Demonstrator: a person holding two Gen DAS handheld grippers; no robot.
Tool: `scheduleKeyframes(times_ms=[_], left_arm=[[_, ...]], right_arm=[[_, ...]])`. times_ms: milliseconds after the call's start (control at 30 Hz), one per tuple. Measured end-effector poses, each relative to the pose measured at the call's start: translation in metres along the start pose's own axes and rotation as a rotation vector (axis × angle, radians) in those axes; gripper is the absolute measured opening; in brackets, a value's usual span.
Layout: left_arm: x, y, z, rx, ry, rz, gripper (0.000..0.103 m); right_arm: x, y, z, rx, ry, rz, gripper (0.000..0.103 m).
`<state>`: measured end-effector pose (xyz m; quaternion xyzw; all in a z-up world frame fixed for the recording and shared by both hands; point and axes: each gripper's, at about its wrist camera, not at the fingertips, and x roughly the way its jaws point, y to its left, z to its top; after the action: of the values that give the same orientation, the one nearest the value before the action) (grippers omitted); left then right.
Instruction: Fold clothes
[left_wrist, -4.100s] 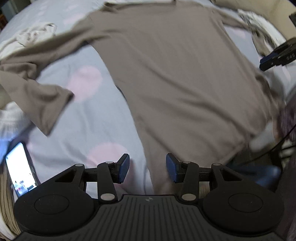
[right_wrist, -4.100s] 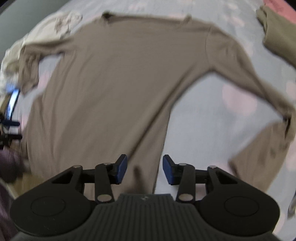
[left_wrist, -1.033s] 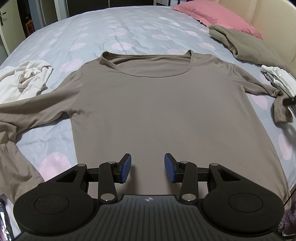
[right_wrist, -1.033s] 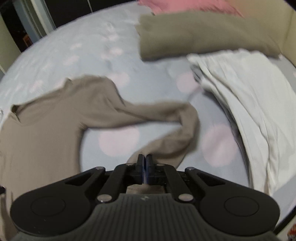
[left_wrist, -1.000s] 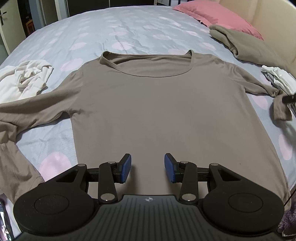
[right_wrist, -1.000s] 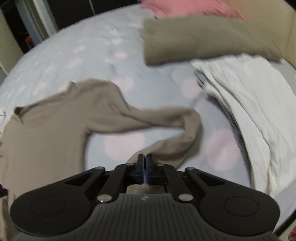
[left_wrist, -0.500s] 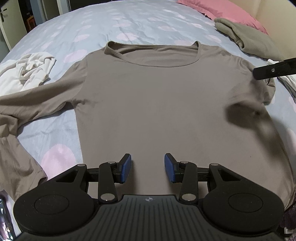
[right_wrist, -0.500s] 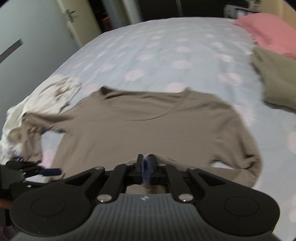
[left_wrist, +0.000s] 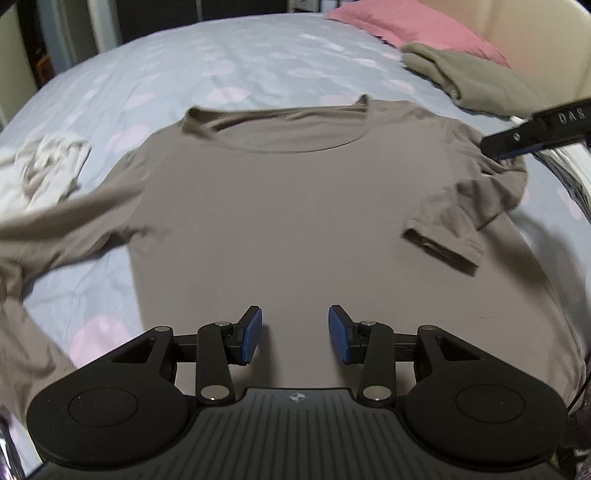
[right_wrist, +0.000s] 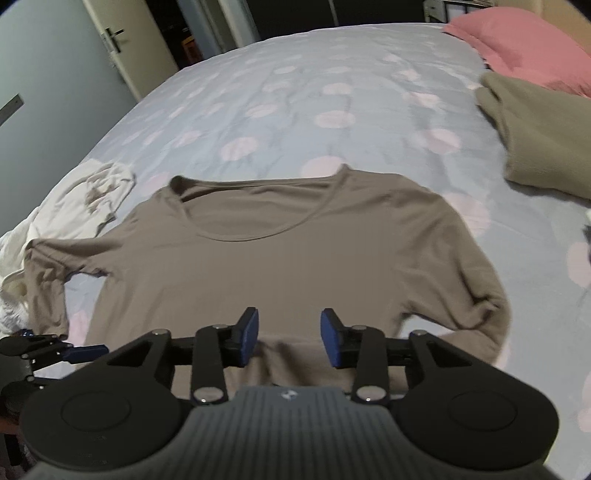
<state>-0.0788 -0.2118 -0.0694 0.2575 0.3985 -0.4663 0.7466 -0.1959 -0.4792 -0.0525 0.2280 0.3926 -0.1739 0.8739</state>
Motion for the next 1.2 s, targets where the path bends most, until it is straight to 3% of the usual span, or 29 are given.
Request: scheduleKeyframes(times_ms=[367, 533, 733, 800, 833, 933, 1200], left_arm=[[0.009, -0.075, 0.014, 0.267, -0.056, -0.052, 0.038], [0.016, -0.111, 0.019, 0.402, -0.078, -0.075, 0.038], [0.044, -0.132, 0.029, 0.47, -0.068, -0.064, 0.038], [0.054, -0.136, 0.034, 0.485, -0.051, -0.055, 0.032], [0.058, -0.135, 0.038, 0.471, -0.033, -0.057, 0.019], [0.057, -0.121, 0.054, 0.374, -0.028, -0.11, 0.005], [0.005, -0.049, 0.119, 0.021, -0.157, -0.28, 0.004]], right_arm=[[-0.038, -0.063, -0.009, 0.147, -0.059, -0.154, 0.059], [-0.047, -0.084, -0.017, 0.223, -0.067, -0.151, 0.059], [-0.05, -0.093, -0.022, 0.24, -0.063, -0.135, 0.059], [-0.051, -0.096, -0.023, 0.241, -0.064, -0.135, 0.06], [-0.051, -0.096, -0.022, 0.237, -0.066, -0.139, 0.061], [-0.052, -0.102, -0.021, 0.249, -0.07, -0.15, 0.065], [-0.047, -0.115, -0.022, 0.297, -0.05, -0.173, 0.071]])
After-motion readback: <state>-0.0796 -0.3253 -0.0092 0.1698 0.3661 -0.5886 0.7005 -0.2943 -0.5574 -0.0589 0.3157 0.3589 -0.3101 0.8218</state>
